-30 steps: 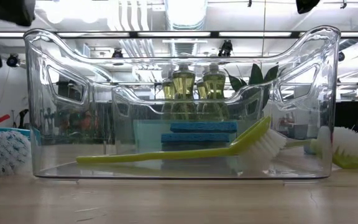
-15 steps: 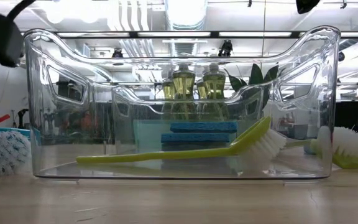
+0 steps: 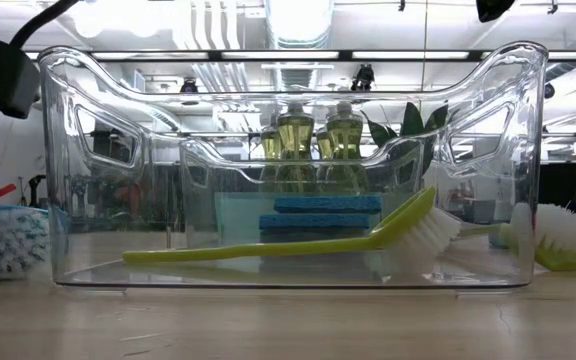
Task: Pick & Place Kitchen Sink Supplies
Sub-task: Put the blue dish brush into the bottom transparent bin
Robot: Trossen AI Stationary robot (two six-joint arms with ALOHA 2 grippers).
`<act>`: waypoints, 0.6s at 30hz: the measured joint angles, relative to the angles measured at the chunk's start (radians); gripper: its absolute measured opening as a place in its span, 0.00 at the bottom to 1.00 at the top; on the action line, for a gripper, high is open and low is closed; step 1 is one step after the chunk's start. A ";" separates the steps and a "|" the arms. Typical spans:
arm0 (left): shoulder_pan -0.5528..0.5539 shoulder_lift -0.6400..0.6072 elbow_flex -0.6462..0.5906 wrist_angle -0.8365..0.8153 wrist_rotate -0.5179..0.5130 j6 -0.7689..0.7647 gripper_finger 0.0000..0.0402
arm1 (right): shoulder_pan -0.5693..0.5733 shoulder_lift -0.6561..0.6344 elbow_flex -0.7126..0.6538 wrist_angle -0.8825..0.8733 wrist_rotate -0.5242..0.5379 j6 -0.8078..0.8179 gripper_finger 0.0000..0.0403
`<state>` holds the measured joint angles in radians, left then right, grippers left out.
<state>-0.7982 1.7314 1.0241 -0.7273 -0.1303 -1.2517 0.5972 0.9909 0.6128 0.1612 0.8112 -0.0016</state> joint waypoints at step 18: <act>-0.005 -0.227 0.037 -0.147 0.073 -0.068 0.05 | 0.000 0.000 0.000 0.000 0.000 0.000 0.02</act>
<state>-0.8032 1.5047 1.0614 -0.8738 -0.0578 -1.3200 0.5972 0.9909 0.6128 0.1614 0.8112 -0.0016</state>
